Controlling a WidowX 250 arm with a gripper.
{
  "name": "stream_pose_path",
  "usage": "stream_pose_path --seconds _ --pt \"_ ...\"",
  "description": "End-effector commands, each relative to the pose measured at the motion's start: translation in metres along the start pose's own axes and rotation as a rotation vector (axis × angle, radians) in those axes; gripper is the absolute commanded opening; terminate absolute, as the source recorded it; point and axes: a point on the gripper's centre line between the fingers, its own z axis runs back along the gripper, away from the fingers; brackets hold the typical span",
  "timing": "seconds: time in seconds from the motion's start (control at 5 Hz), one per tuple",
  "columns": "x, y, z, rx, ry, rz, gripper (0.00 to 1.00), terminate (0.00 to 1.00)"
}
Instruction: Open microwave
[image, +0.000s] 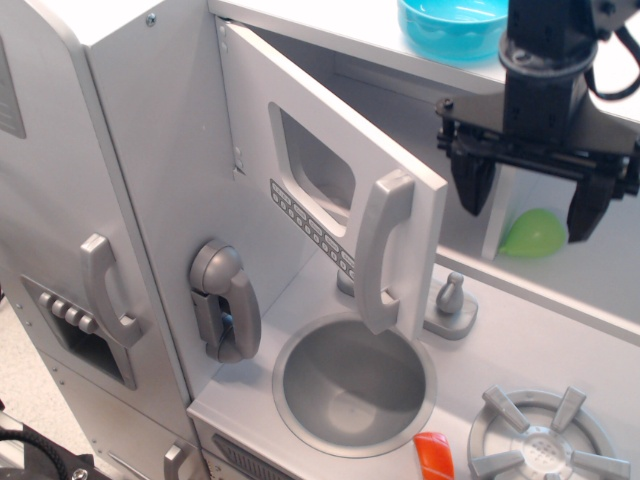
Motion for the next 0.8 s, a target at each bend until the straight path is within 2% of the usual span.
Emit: stream_pose_path --seconds 0.0,0.4,0.6 --pt "-0.034 0.040 0.027 -0.006 -0.005 -0.059 1.00 0.00" --pt "-0.083 0.099 0.034 0.001 0.025 -0.087 1.00 0.00" --pt "-0.096 0.126 0.034 0.009 0.017 -0.113 1.00 0.00"
